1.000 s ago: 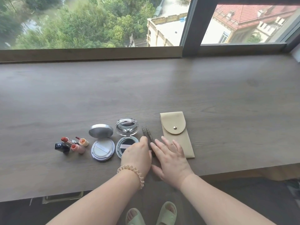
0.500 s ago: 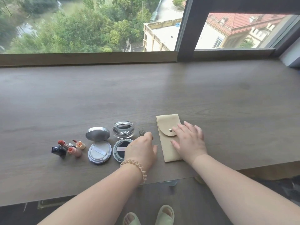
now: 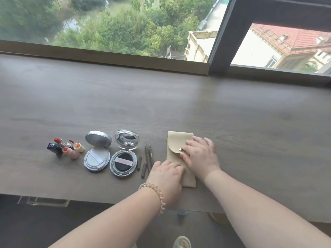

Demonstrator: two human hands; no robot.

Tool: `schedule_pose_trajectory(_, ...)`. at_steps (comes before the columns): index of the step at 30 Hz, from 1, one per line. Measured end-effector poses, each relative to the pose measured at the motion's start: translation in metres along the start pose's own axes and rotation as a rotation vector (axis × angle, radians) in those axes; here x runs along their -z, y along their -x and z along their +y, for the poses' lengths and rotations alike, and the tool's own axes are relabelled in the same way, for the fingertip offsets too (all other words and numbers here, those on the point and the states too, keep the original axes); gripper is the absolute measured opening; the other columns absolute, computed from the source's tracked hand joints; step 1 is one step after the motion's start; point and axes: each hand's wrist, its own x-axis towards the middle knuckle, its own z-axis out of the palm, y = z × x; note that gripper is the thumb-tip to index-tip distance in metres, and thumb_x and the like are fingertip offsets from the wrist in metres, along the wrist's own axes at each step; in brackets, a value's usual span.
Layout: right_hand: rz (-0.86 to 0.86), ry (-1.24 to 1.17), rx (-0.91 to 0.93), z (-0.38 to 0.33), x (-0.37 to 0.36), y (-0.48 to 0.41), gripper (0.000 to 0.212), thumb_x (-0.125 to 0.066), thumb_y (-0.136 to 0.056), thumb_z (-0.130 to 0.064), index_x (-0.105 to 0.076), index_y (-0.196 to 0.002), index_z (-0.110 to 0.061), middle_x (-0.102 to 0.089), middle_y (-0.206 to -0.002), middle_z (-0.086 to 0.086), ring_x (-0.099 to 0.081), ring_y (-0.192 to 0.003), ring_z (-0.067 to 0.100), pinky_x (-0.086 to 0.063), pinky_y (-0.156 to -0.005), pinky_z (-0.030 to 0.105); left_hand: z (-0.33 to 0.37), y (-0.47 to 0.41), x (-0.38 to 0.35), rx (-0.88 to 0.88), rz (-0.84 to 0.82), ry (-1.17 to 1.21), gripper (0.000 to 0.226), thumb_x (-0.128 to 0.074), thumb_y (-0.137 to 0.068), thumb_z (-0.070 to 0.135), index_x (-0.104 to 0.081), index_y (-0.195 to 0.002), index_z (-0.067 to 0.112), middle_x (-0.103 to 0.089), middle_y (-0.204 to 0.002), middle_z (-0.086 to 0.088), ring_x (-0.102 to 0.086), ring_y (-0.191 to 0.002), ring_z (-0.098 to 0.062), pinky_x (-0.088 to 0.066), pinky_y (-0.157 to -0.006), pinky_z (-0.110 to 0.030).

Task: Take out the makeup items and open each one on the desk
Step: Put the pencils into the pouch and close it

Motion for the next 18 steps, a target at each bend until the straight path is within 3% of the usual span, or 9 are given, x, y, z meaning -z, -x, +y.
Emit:
schedule_pose_trajectory(2,0.080,-0.017,0.060,0.001,0.004,-0.003,0.031,-0.045,-0.079,-0.034,-0.070,-0.063,-0.025,-0.070,-0.077,-0.008,-0.067,-0.094,0.022,-0.025,-0.094,0.039,0.006,-0.005,0.002,0.082,0.023,0.060,0.037,-0.045,-0.081,0.024,-0.050,-0.118,0.024,-0.057,-0.120,0.004,-0.046,-0.117,-0.021,-0.032,-0.093,-0.036)
schedule_pose_trajectory(5,0.158,-0.097,0.079,0.002,0.017,-0.012,0.026,-0.047,-0.078,-0.031,-0.066,-0.062,-0.023,-0.068,-0.071,-0.010,-0.067,-0.088,0.020,-0.027,-0.093,0.038,0.007,-0.013,0.010,0.292,0.154,0.285,0.046,-0.051,-0.083,0.030,-0.045,-0.129,0.026,-0.053,-0.125,0.003,-0.044,-0.120,-0.021,-0.034,-0.099,-0.034)
schedule_pose_trajectory(8,0.020,-0.090,0.136,0.005,0.028,-0.018,0.015,-0.065,-0.077,-0.036,-0.071,-0.082,-0.023,-0.070,-0.092,-0.007,-0.061,-0.106,0.020,-0.021,-0.100,0.039,0.001,-0.023,0.016,0.450,0.236,0.485,0.050,-0.057,-0.083,0.028,-0.045,-0.131,0.020,-0.051,-0.126,-0.004,-0.045,-0.121,-0.023,-0.036,-0.102,-0.034)
schedule_pose_trajectory(10,-0.158,-0.025,0.133,0.007,0.031,-0.018,0.031,-0.064,-0.080,-0.042,-0.065,-0.106,-0.025,-0.062,-0.116,-0.007,-0.047,-0.123,0.017,-0.016,-0.107,0.041,0.000,-0.029,0.019,0.520,0.192,0.561,0.051,-0.060,-0.082,0.026,-0.045,-0.130,0.017,-0.051,-0.125,-0.007,-0.048,-0.120,-0.023,-0.038,-0.102,-0.034)
schedule_pose_trajectory(12,-0.234,0.027,0.111,0.008,0.024,-0.016,0.035,-0.059,-0.082,-0.044,-0.059,-0.114,-0.029,-0.056,-0.125,-0.008,-0.041,-0.125,0.016,-0.014,-0.110,0.040,0.001,-0.032,0.017,0.588,0.116,0.588,0.054,-0.065,-0.077,0.028,-0.045,-0.126,0.016,-0.051,-0.124,-0.008,-0.049,-0.118,-0.023,-0.041,-0.098,-0.032)
schedule_pose_trajectory(16,-0.158,-0.057,0.043,0.009,0.010,-0.012,0.024,-0.061,-0.083,-0.041,-0.064,-0.104,-0.029,-0.063,-0.110,-0.007,-0.052,-0.111,0.019,-0.019,-0.108,0.037,0.007,-0.034,0.010,0.693,0.083,0.568,0.055,-0.071,-0.070,0.027,-0.044,-0.116,0.017,-0.050,-0.119,-0.007,-0.053,-0.111,-0.024,-0.045,-0.092,-0.032)
schedule_pose_trajectory(18,-0.075,-0.035,0.066,0.009,0.006,-0.012,0.013,-0.075,-0.072,-0.033,-0.070,-0.080,-0.024,-0.069,-0.085,-0.004,-0.064,-0.092,0.022,-0.028,-0.101,0.039,0.008,-0.036,0.009,0.743,0.081,0.560,0.056,-0.071,-0.070,0.025,-0.040,-0.115,0.017,-0.051,-0.119,-0.008,-0.054,-0.111,-0.026,-0.045,-0.091,-0.033)
